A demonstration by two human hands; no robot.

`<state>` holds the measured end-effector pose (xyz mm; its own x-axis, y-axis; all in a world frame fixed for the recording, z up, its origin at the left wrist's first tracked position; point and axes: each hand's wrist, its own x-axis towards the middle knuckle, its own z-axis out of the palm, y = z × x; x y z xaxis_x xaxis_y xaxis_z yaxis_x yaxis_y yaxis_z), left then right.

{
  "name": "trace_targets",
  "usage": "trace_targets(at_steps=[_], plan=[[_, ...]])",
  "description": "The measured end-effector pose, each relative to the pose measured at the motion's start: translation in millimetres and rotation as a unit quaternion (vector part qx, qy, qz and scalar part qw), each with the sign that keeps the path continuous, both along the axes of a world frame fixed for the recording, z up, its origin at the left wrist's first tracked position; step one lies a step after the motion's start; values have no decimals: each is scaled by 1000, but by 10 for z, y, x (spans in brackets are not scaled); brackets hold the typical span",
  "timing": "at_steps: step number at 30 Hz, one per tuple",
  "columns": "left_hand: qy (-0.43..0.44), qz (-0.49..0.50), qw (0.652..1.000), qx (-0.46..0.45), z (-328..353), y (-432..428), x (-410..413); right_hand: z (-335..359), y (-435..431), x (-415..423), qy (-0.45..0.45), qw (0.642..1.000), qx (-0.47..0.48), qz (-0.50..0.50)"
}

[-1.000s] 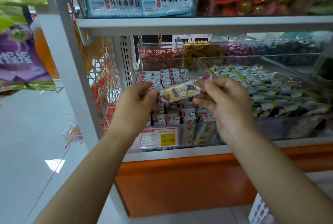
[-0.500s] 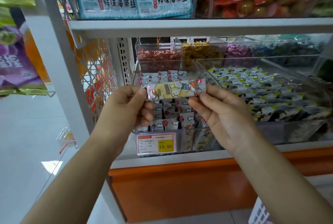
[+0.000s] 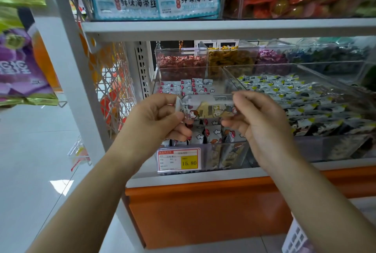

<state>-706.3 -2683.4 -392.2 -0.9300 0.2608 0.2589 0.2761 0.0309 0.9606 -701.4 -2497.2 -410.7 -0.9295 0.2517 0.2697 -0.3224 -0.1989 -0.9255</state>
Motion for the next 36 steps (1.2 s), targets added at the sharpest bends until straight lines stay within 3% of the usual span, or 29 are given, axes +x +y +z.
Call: trace_targets(at_steps=[6,11,21,27,32,36], plan=[[-42,-1,999,25,-5,-37,-33,-44,-10,-27,26,997,67,6],[0,60,997,-40,-30,-31,-44,-55,-26,-13,33,990,133,17],[58,55,989,-122,8,7,23,-26,-55,5,15,985,161,-60],[28,51,992,-113,-25,54,3,-28,-90,24,63,973,213,-67],[34,76,990,-116,-6,-16,-46,4,-81,32,41,980,194,-16],[11,45,994,-95,-3,-88,-87,59,-62,33,-8,995,89,53]])
